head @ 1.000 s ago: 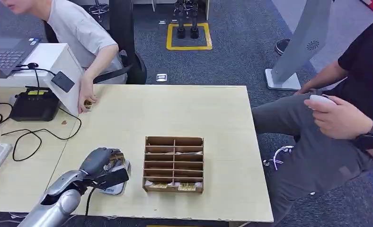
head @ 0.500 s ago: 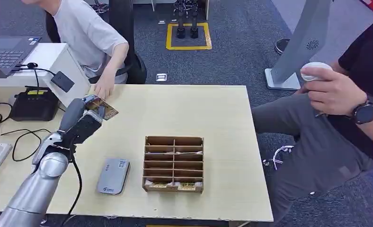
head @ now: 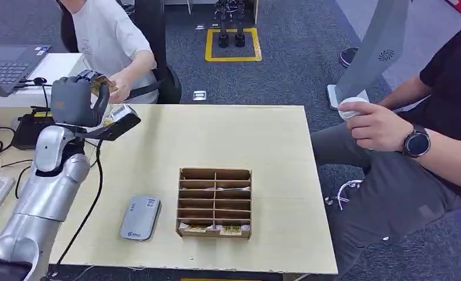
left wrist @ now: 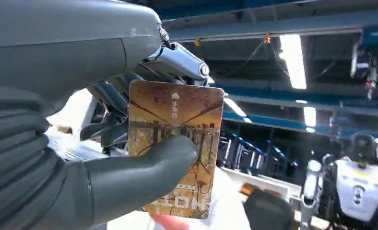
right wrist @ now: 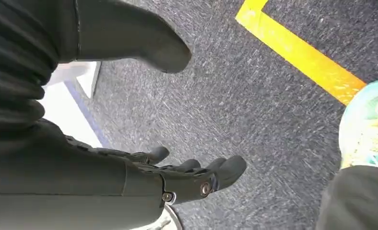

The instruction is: Pass the card to the sensor for recognition and then transmit it.

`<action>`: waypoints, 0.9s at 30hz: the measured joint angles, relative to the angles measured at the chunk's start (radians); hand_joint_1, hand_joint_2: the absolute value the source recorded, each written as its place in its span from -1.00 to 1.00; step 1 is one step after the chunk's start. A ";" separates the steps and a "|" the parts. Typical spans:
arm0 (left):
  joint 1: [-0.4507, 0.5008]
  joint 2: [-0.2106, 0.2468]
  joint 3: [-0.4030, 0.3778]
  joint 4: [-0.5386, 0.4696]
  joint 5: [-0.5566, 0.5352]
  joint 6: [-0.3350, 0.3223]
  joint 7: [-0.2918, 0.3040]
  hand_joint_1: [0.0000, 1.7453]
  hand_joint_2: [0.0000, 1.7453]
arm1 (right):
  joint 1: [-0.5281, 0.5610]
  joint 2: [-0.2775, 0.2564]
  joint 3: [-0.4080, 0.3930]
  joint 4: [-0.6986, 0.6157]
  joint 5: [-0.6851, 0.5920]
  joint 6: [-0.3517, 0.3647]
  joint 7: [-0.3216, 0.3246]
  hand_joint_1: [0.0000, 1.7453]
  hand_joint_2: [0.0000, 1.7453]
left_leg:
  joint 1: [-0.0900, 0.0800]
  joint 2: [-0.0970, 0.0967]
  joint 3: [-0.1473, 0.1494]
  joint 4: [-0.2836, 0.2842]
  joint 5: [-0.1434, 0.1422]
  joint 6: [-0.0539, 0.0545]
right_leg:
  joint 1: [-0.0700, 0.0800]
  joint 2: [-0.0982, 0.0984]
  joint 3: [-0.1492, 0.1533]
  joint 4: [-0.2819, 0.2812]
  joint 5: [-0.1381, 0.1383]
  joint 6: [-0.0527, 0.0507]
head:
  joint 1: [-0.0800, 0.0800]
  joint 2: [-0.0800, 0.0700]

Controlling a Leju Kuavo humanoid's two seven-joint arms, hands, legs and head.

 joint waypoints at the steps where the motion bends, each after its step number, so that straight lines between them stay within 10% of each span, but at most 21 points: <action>1: -0.007 -0.002 -0.006 0.018 -0.006 0.006 0.002 1.00 1.00 | -0.001 0.000 0.001 -0.001 0.000 0.000 0.000 -1.00 1.00 | 0.000 0.000 0.000 0.000 0.000 0.000 | 0.000 0.000 0.000 0.000 0.000 0.000 | 0.000 0.000; 9: -0.030 -0.026 -0.029 0.109 -0.029 0.031 0.004 1.00 1.00 | -0.002 0.000 0.002 -0.001 0.000 -0.002 -0.002 -1.00 1.00 | 0.000 0.000 0.000 0.000 0.000 0.000 | 0.000 0.000 -0.001 0.000 0.000 0.000 | 0.000 0.000; 10: -0.030 -0.028 -0.033 0.115 -0.031 0.030 -0.002 -1.00 1.00 | -0.002 0.000 0.002 -0.001 0.000 -0.003 -0.004 -1.00 1.00 | 0.000 0.000 -0.001 0.000 0.000 0.000 | 0.000 0.000 -0.001 0.000 0.000 0.000 | 0.000 0.000; 27: -0.046 -0.035 -0.084 0.096 0.123 -0.226 -0.034 -1.00 1.00 | 0.017 0.000 0.002 0.000 -0.009 -0.019 -0.022 -1.00 1.00 | 0.000 0.000 -0.002 0.000 0.000 0.000 | 0.000 0.000 -0.002 0.000 0.000 0.000 | 0.000 0.000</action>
